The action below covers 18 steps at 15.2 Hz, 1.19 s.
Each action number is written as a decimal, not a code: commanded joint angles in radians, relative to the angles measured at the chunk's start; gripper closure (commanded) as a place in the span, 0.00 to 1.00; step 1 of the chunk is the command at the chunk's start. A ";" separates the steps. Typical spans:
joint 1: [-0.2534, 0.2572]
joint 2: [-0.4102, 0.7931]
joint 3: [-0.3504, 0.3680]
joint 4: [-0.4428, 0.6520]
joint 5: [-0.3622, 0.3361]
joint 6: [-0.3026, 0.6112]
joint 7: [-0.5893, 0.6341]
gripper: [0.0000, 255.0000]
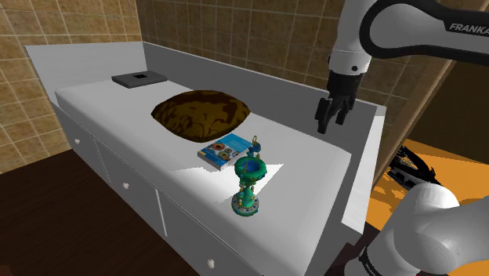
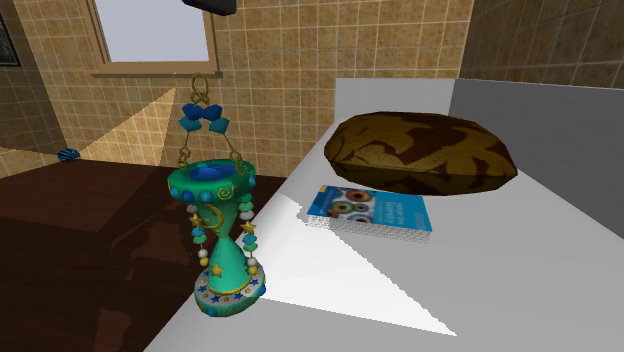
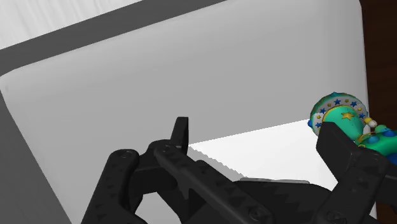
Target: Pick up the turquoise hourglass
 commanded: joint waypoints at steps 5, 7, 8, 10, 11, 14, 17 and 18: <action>0.012 -0.017 0.122 -0.054 0.033 0.103 0.152 0.00; 0.017 -0.011 0.185 -0.071 0.045 0.156 0.229 0.00; 0.018 -0.004 0.217 -0.076 0.049 0.182 0.268 0.00; 0.017 0.015 0.284 -0.082 0.052 0.235 0.346 0.00; 0.015 0.029 0.317 -0.081 0.052 0.260 0.386 0.00; 0.000 0.081 0.422 -0.069 0.039 0.334 0.510 0.00; -0.031 0.153 0.532 -0.038 0.004 0.398 0.641 0.00; -0.046 0.180 0.571 -0.023 -0.013 0.417 0.687 0.00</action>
